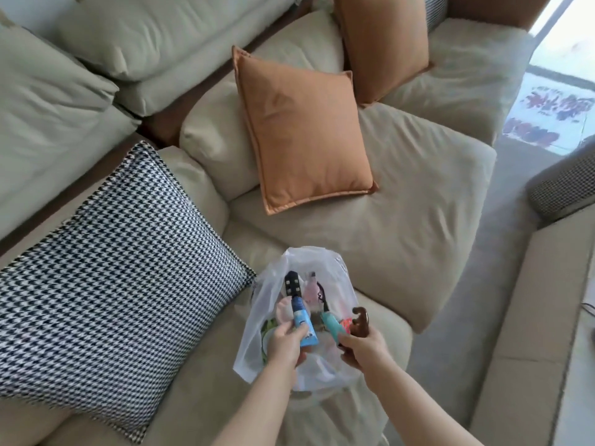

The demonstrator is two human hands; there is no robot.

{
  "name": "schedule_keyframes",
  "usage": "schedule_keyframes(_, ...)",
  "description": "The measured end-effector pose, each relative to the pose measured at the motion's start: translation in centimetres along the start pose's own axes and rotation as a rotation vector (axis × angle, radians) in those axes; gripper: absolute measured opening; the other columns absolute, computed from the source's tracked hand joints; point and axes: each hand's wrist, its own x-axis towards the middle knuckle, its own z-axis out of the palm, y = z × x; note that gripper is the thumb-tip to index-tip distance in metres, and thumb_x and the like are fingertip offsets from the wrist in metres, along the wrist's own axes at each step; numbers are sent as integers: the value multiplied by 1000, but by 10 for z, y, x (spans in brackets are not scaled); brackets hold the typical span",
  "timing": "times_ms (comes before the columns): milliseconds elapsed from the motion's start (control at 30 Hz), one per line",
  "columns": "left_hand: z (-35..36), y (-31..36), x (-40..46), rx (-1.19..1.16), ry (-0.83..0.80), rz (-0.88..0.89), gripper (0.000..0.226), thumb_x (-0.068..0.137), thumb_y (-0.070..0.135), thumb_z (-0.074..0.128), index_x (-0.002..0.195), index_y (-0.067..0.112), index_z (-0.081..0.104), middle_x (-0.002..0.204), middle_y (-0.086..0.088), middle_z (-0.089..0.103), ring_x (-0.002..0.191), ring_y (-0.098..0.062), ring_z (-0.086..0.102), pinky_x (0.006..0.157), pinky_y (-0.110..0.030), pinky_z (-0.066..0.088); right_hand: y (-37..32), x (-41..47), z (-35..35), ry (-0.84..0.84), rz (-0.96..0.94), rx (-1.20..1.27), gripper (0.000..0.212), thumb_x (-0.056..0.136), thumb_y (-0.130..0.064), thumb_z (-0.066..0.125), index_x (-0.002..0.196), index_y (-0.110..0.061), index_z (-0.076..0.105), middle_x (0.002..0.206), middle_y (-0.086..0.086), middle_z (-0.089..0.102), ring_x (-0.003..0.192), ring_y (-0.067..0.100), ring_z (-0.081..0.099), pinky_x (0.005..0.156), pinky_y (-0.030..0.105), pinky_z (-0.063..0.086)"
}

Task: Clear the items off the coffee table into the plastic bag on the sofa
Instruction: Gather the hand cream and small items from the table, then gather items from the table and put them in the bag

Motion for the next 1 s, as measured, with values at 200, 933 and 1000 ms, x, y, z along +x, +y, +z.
schedule_keyframes(200,11,5,62,87,94,44,40,92,7,55,130,20,54,92,-4,62,69,-16,55,51,-21,45,2,68,32,8,23,-119,22,75,1,65,84,-13,50,79,11,55,66,24,52,61,33,48)
schedule_keyframes(933,54,-37,14,724,-227,182,23,83,16,60,105,13,63,97,-10,69,89,-28,65,86,-39,52,21,6,-58,122,-183,-648,34,88,-13,46,119,-14,58,117,5,63,107,21,58,79,24,43)
schedule_keyframes(1000,63,-54,7,765,-272,168,18,82,19,62,100,17,62,94,-13,69,85,-29,65,85,-44,53,36,-6,-77,155,-184,-713,36,87,-14,44,121,-18,57,120,3,62,115,22,55,91,27,43)
